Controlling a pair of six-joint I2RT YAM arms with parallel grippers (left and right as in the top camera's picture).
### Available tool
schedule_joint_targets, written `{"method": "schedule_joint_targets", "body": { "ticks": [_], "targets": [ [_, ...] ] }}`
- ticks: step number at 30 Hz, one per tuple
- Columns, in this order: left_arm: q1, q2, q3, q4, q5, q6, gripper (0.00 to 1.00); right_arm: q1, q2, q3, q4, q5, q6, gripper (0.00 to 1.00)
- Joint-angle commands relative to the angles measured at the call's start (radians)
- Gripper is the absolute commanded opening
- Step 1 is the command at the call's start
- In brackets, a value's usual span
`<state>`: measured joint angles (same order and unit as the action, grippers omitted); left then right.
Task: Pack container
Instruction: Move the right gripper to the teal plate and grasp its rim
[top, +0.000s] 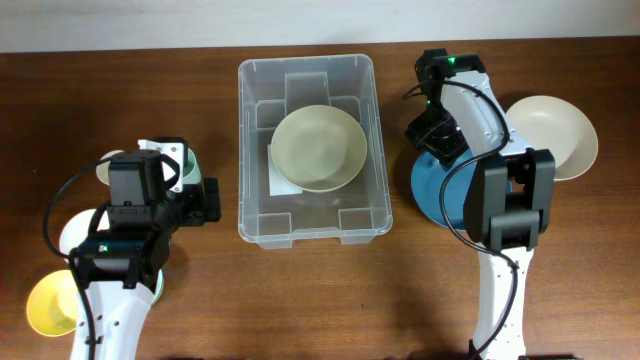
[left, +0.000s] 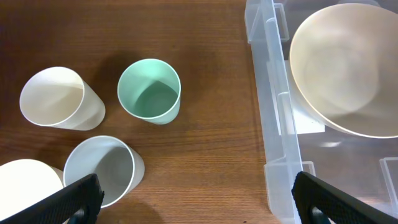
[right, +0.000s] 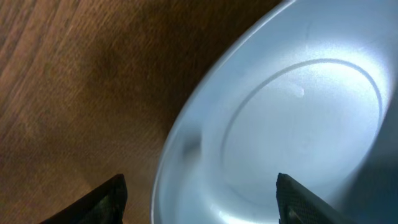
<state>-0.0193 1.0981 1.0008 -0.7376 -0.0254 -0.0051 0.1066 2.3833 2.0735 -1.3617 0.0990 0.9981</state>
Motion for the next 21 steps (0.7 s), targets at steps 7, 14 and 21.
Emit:
{"method": "schedule_joint_targets", "body": {
  "ticks": [7,14,21],
  "targets": [
    [0.005,0.002,0.016,0.003,0.015,-0.010,0.99,0.004,0.058,-0.007,-0.015,0.006,0.013,0.67],
    [0.005,0.002,0.016,0.003,0.015,-0.010,0.99,0.004,0.058,-0.007,-0.020,0.006,0.013,0.34],
    [0.005,0.002,0.016,0.003,0.015,-0.010,0.99,0.004,0.058,-0.007,-0.027,0.006,0.013,0.07]
  ]
}}
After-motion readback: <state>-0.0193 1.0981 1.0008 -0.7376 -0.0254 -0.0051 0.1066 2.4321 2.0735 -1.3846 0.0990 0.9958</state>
